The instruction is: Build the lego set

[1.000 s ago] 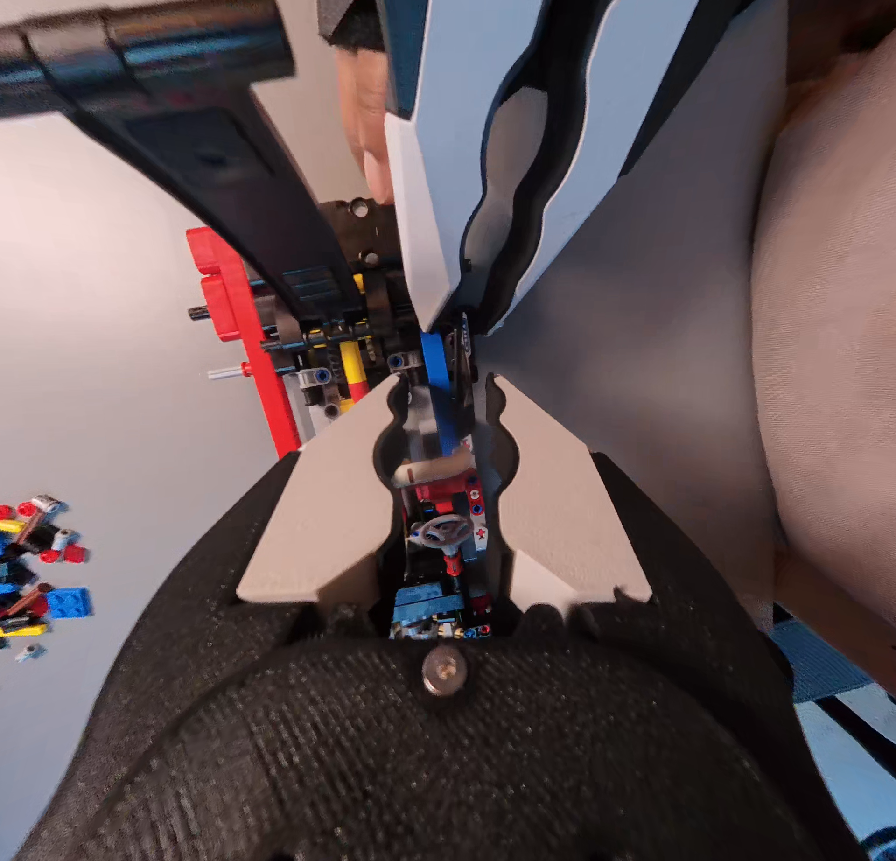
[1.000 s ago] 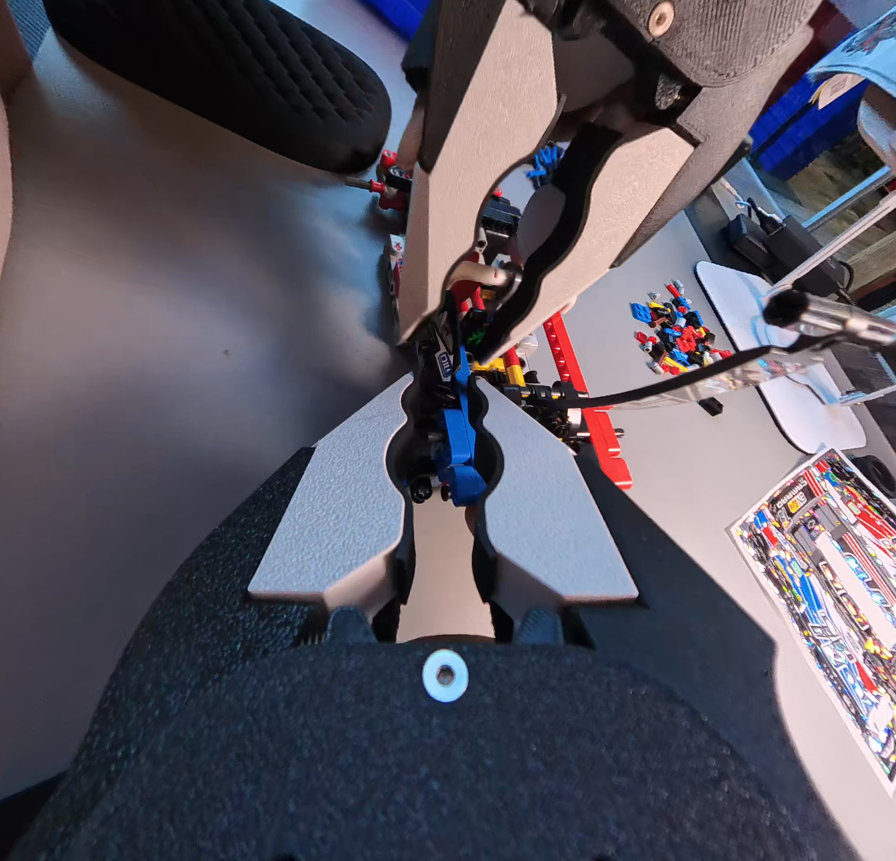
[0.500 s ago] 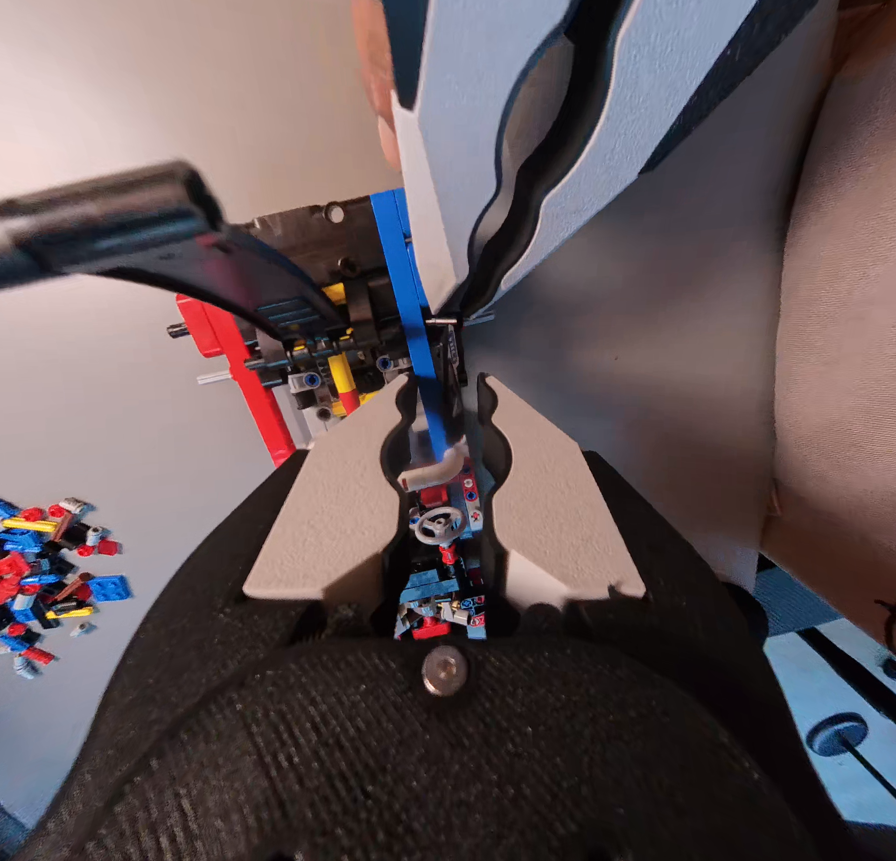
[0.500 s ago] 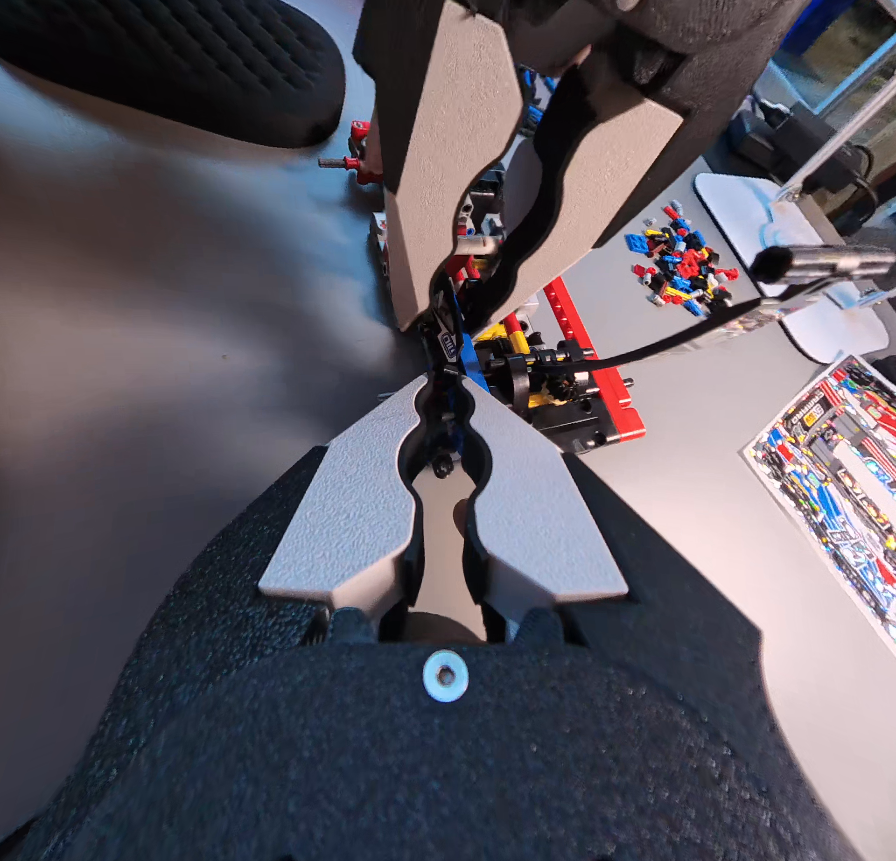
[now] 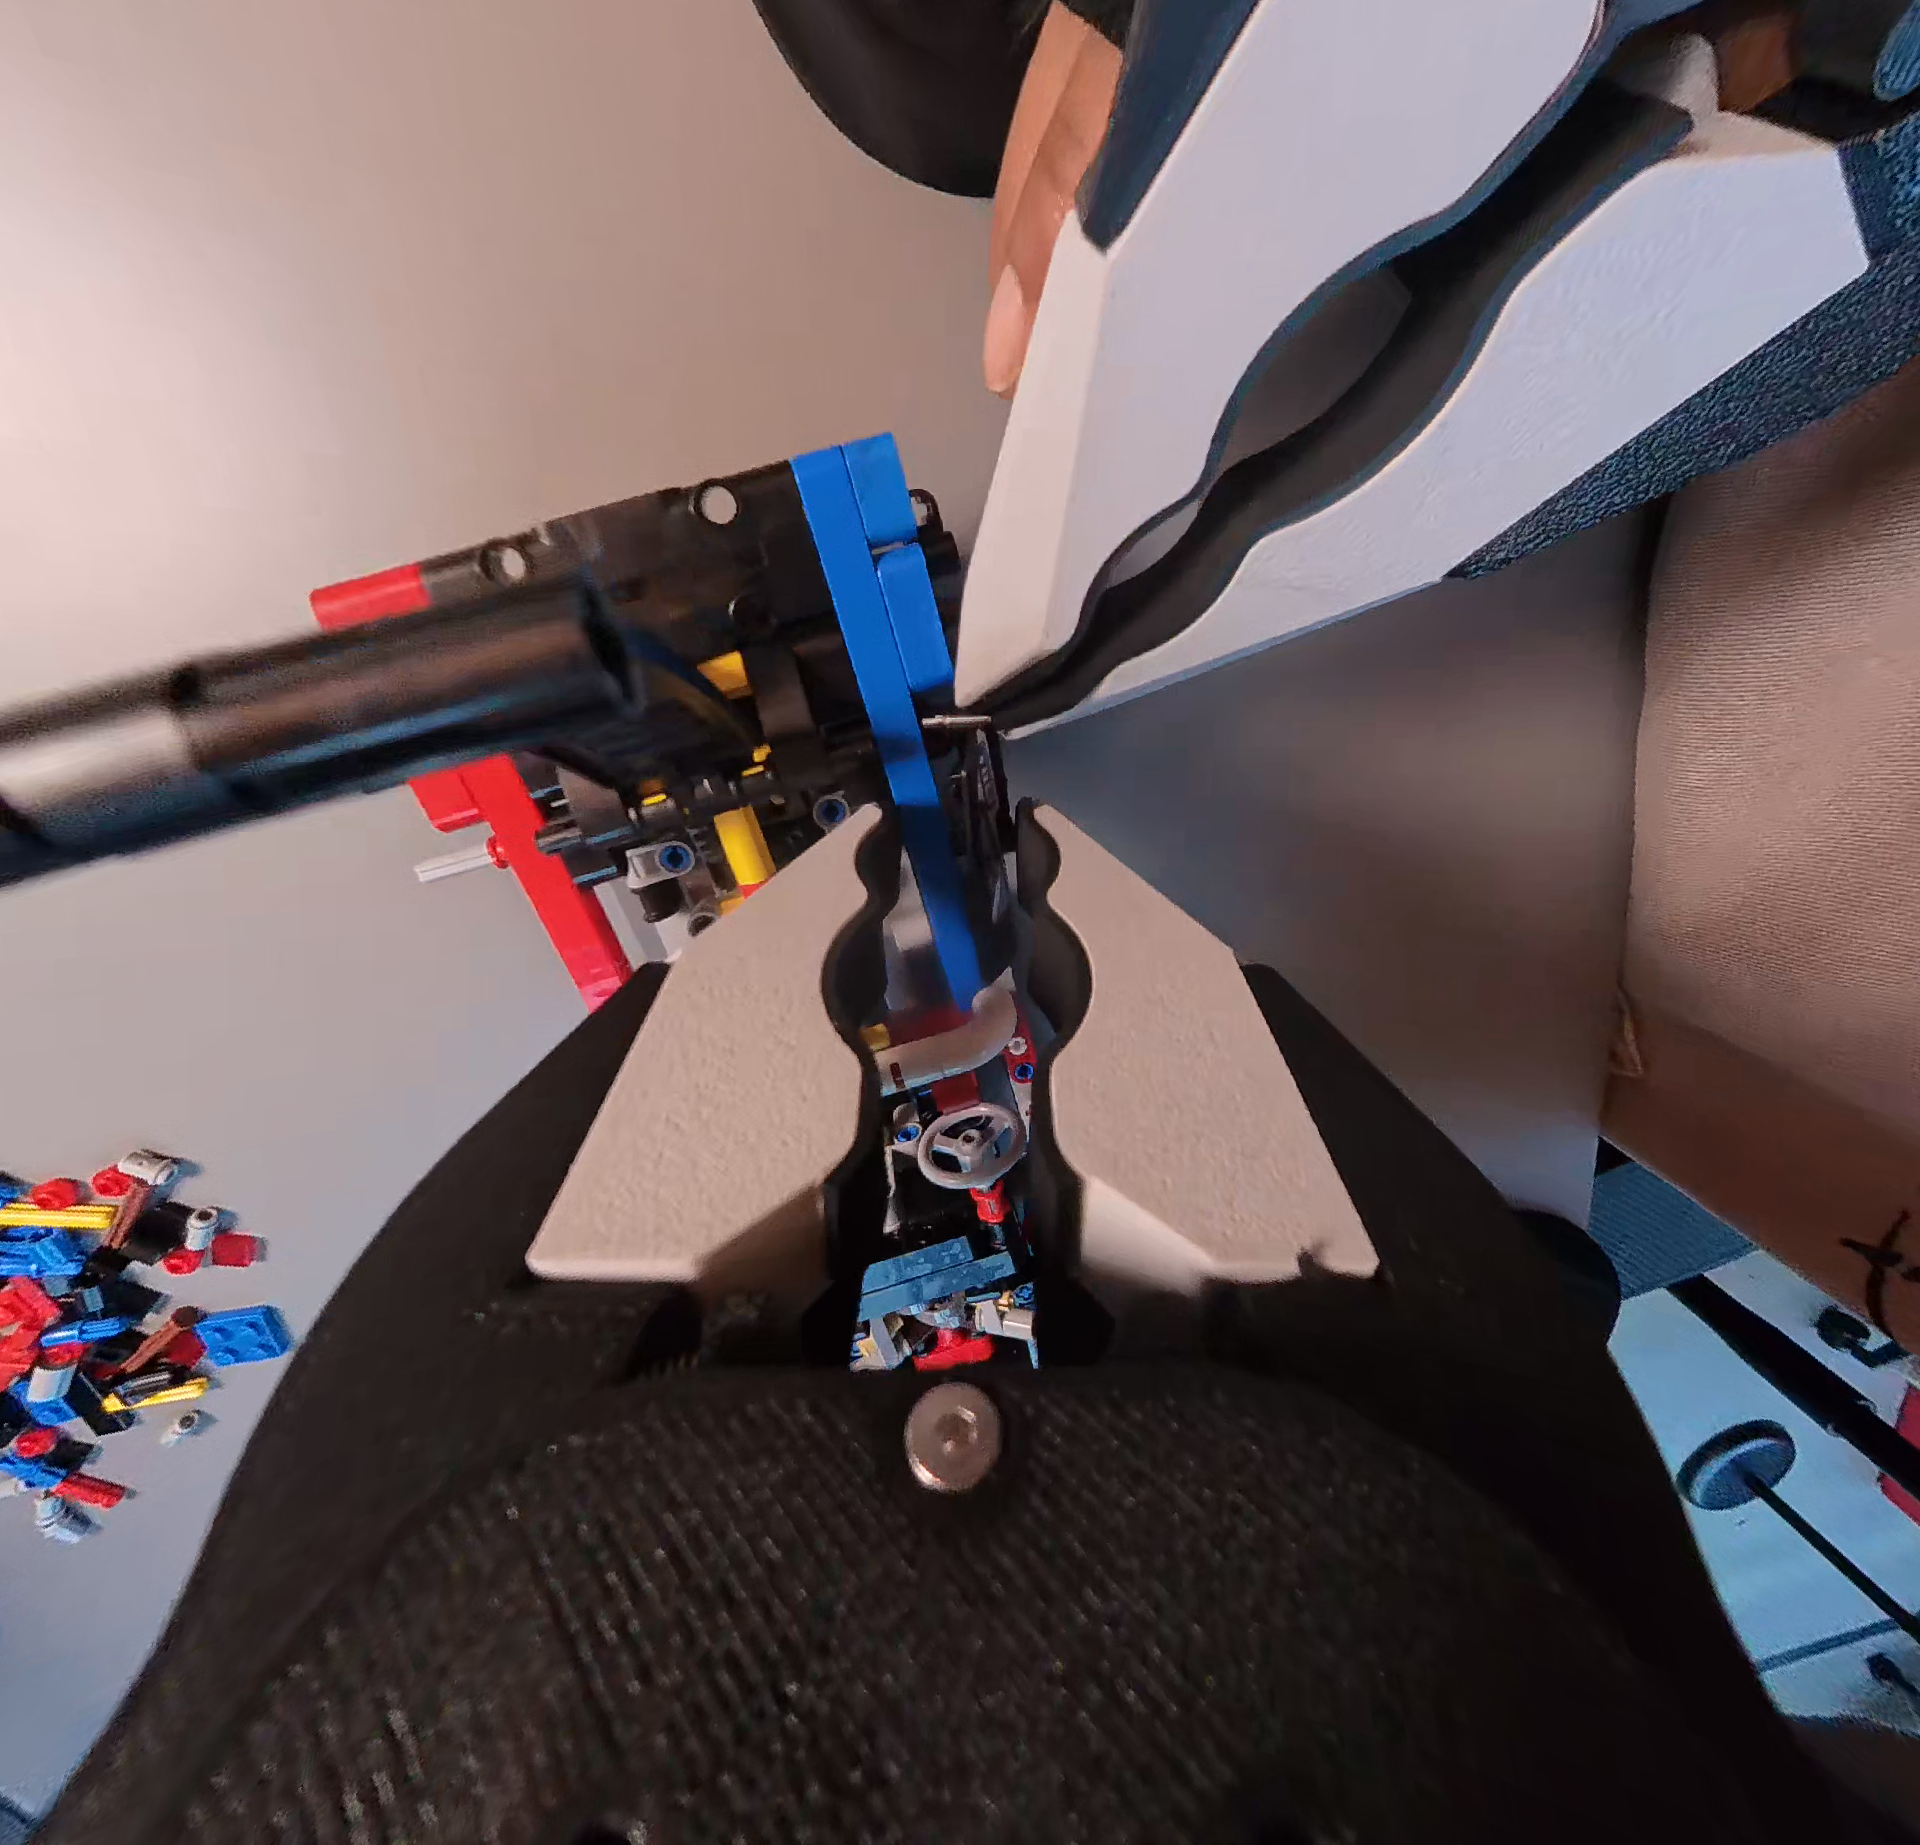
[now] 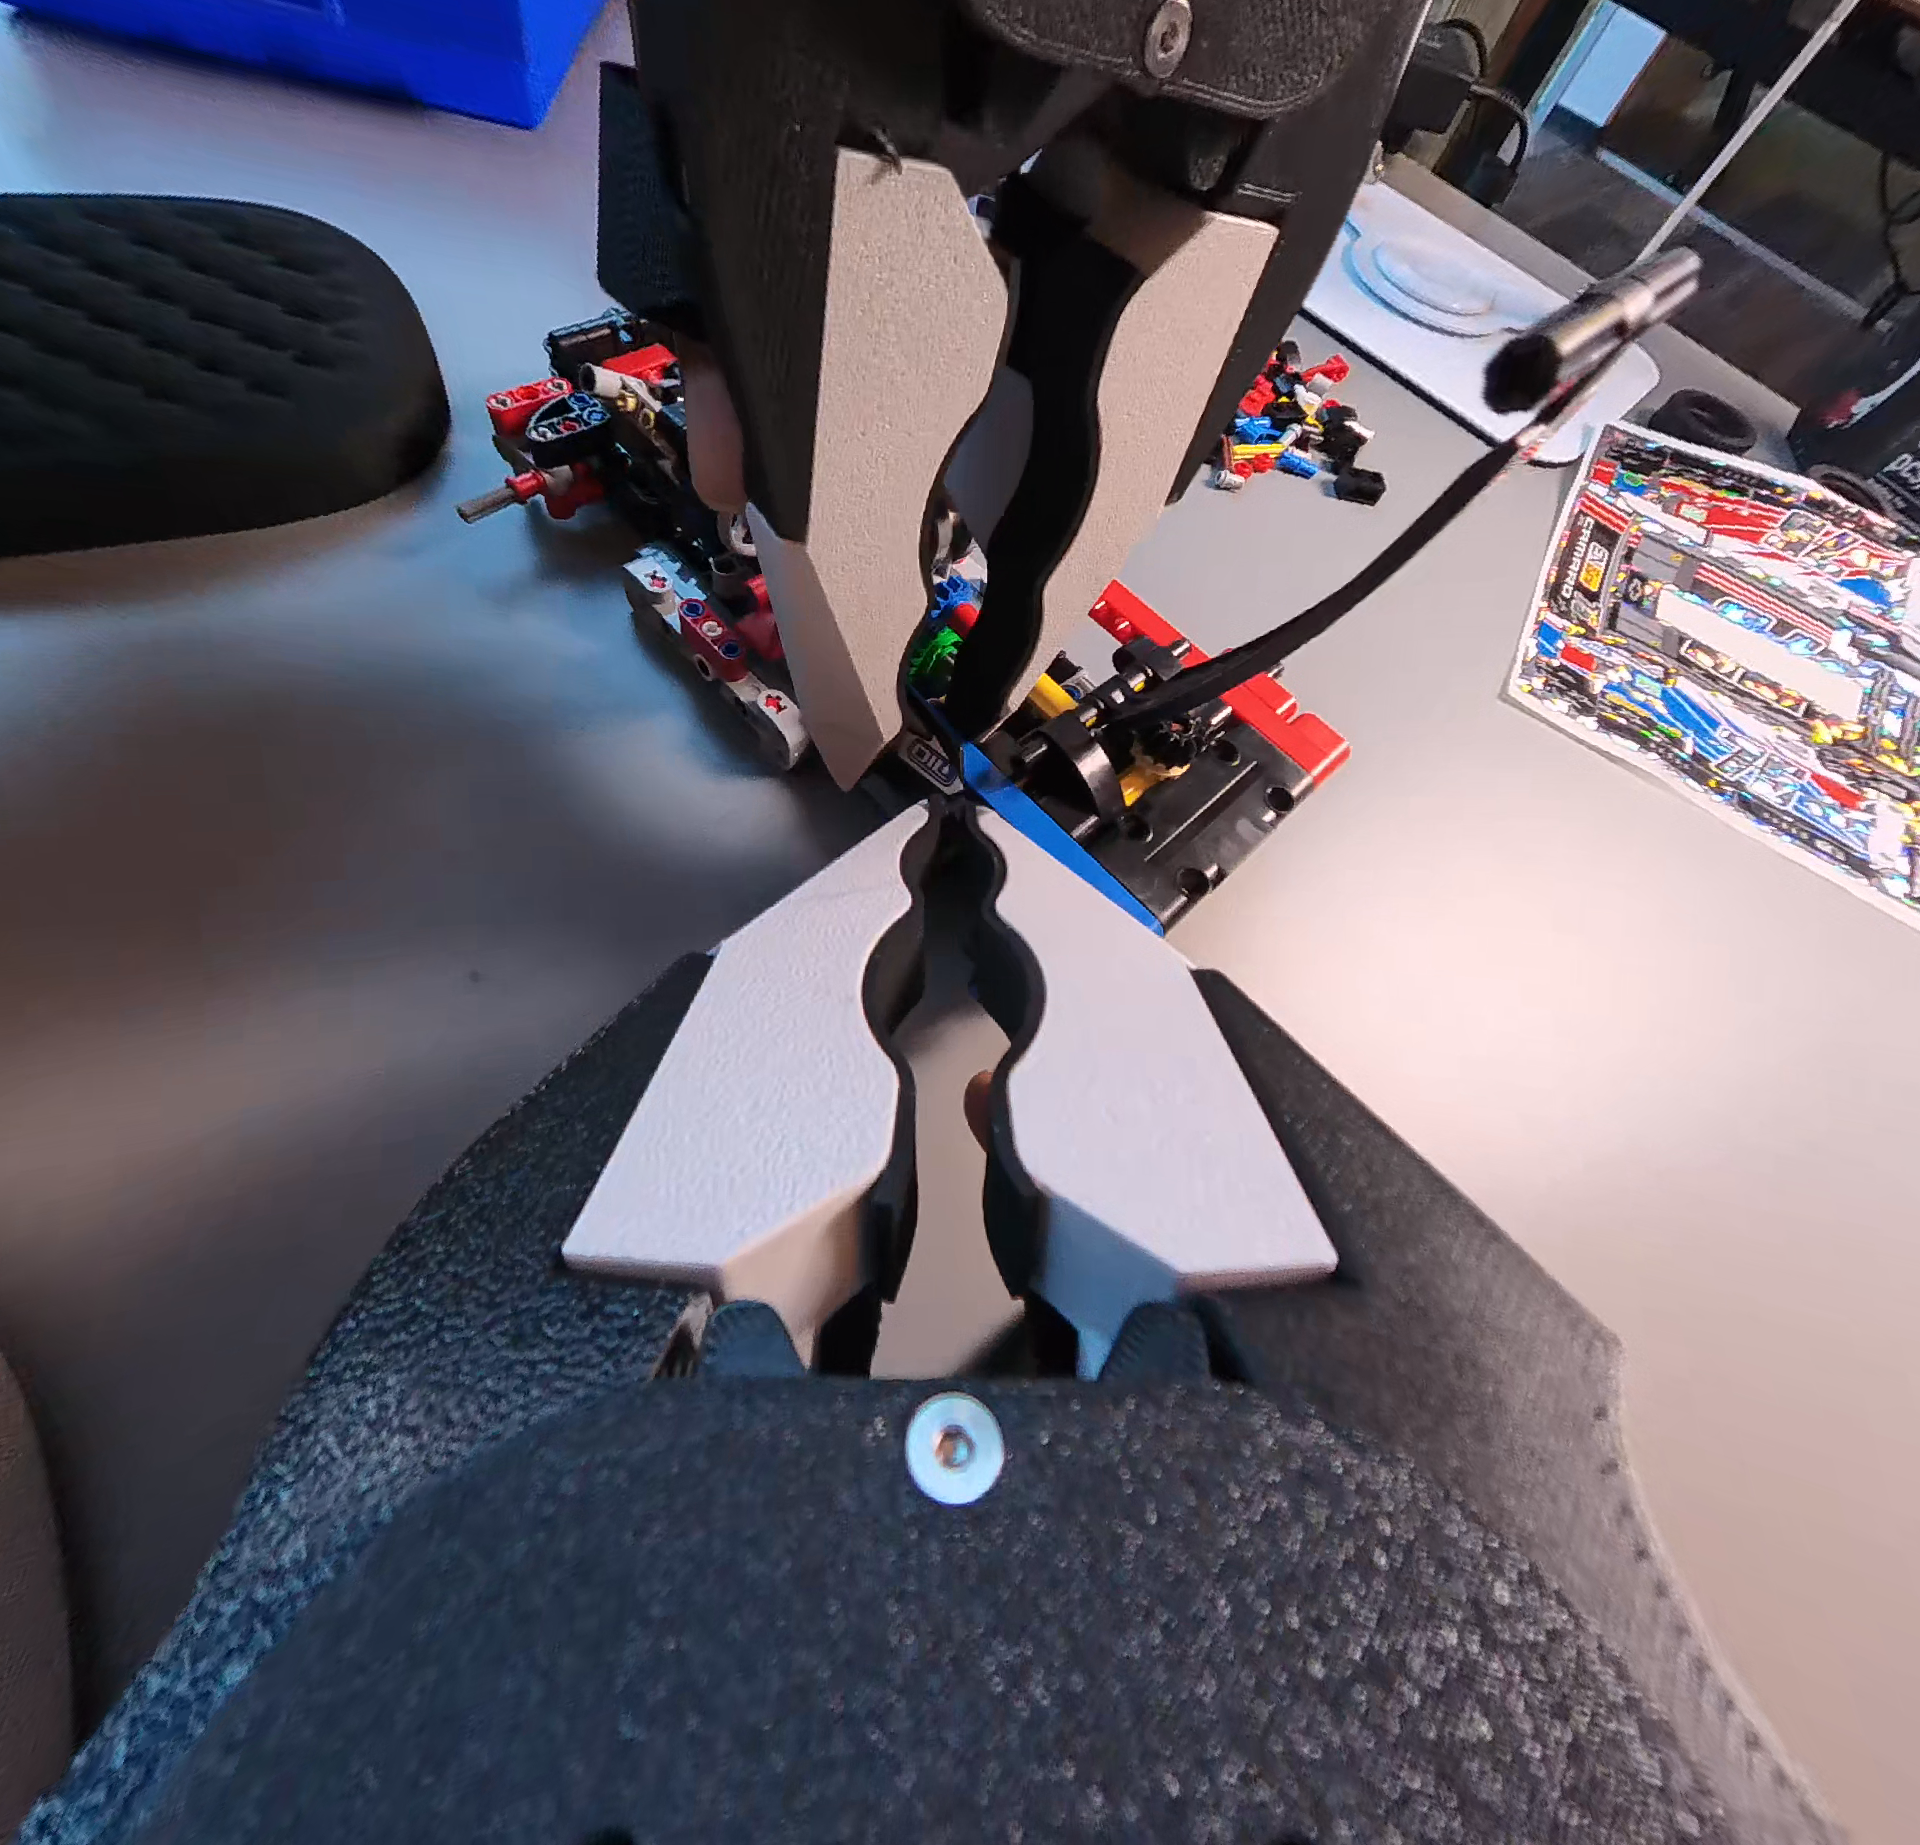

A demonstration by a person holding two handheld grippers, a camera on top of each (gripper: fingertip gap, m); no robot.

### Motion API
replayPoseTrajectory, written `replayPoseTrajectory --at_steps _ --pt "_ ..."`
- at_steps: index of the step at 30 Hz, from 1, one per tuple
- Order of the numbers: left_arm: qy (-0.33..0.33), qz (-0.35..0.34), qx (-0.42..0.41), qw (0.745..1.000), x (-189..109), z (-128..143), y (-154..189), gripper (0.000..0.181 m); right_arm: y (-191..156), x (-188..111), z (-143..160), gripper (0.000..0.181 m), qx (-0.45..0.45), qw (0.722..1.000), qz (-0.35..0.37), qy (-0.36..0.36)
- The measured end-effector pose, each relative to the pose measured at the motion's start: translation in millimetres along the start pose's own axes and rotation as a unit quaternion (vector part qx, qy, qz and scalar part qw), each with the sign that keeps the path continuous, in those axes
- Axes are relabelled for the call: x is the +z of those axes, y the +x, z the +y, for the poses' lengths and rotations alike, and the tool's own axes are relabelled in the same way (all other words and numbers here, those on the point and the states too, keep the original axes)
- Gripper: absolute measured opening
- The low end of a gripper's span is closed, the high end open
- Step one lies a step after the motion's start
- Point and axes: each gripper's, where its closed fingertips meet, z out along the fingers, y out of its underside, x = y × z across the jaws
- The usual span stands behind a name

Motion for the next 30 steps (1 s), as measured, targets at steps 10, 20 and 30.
replayPoseTrajectory --at_steps 10,20,30 --pt "-0.008 0.003 0.014 1.0 0.8 0.2 2.0 0.019 -3.7 2.1 3.7 0.005 -0.025 0.999 -0.021 -0.008" --pt "-0.018 0.021 0.032 0.999 0.5 1.4 4.2 0.02 -4.7 1.5 5.1 0.005 -0.126 0.991 -0.041 0.005" --pt "0.039 0.015 0.003 0.999 -19.1 -4.4 -3.5 0.031 15.7 2.7 6.7 0.004 -0.184 0.983 -0.013 0.022"
